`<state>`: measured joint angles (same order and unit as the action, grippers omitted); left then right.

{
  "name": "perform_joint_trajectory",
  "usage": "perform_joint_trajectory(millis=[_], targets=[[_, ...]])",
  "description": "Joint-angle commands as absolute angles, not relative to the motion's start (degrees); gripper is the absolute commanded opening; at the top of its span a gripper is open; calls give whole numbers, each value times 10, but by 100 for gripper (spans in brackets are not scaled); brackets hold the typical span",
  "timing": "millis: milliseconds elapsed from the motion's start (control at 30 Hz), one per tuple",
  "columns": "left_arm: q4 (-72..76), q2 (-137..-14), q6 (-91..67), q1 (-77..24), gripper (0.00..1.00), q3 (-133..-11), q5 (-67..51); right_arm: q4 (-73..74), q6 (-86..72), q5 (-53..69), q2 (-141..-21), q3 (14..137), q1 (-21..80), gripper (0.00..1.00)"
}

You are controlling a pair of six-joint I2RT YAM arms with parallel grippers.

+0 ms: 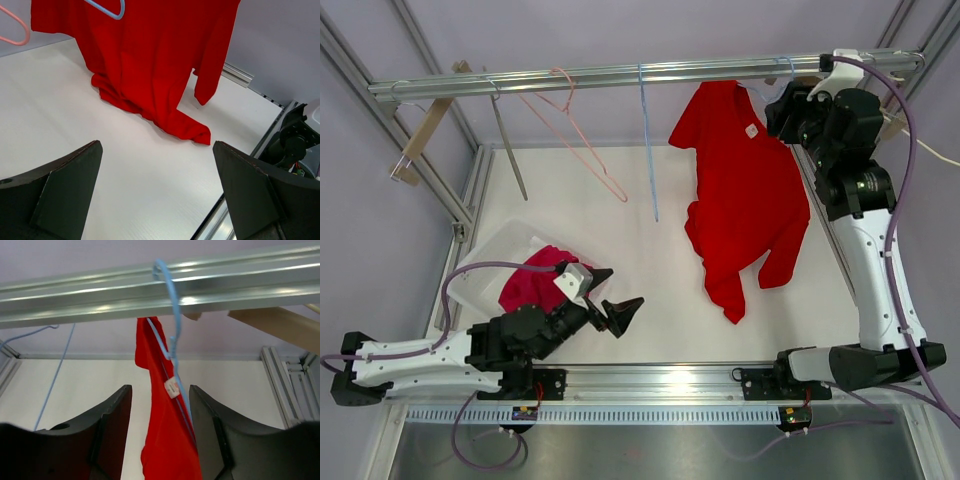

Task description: Remove the t-shirt from the hanger

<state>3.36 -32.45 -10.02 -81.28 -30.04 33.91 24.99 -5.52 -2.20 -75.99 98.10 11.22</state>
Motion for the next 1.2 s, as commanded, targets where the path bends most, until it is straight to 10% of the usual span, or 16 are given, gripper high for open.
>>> perform_joint_trajectory(millis=[0,300,667,1167], targets=[[77,-326,-94,-815,99,-294,304,289,-31,58,-786,1024,62,59],[91,-348,-104,-815,99,-292,239,299,-46,236,-807,993,34,55],[98,-365,-111,-815,99,-297,224,267,-71,204,-816,1005,58,0],[120,-457,-130,-816,99,-352,202,147,-27,-42,-776,977,197,0]])
